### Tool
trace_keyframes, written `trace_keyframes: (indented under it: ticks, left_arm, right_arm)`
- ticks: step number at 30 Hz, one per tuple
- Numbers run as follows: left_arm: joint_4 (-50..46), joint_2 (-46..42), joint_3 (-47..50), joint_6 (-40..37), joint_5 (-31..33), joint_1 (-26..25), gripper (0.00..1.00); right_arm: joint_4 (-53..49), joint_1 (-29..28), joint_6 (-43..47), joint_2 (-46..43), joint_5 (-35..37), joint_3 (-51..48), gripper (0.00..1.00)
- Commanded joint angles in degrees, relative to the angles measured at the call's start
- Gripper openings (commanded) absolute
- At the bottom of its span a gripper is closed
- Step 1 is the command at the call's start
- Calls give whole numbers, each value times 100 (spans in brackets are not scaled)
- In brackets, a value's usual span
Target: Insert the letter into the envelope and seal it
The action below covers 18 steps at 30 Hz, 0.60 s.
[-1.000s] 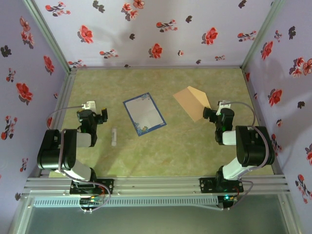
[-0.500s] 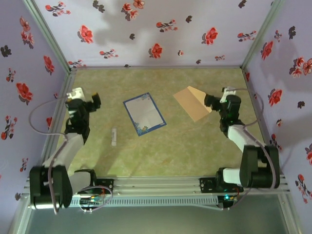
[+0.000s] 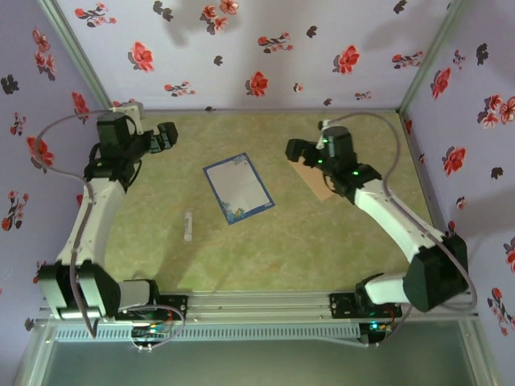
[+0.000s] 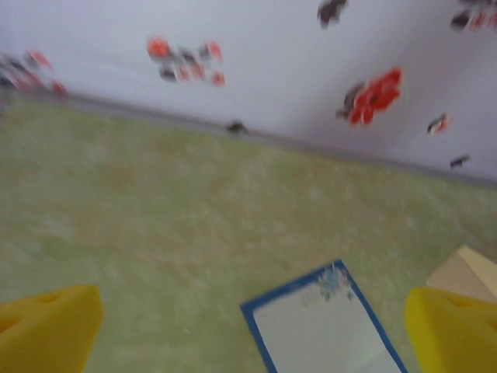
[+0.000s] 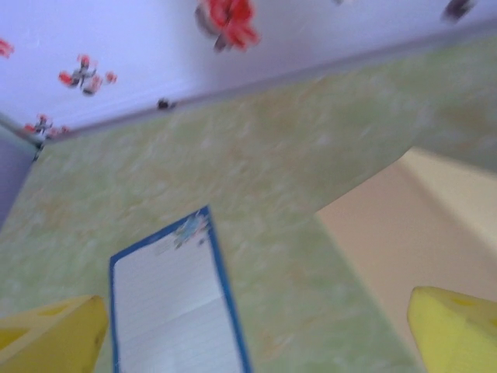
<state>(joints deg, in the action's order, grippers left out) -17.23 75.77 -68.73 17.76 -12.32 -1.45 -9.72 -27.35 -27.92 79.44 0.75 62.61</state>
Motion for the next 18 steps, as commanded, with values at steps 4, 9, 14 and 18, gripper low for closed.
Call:
trace_keyframes:
  ticks: [4,9,14,18]
  left_arm:
    - [192,878,69,1036,-877,-173,100]
    - [397,1325,49,1221,-829,-365,100]
    - [308,1701,18,1077,-633,-518,100]
    - [82,2036,-142,955,-551,-540,100]
  right_arm:
    - [23,-860,-1294,1075,2,299,100]
    - [303,-1198,-1753,1598,-246,309,100]
    - [333,-1264,-1998,1898,-455,296,100]
    - [578,-1263,-2124,2095,-624,188,100]
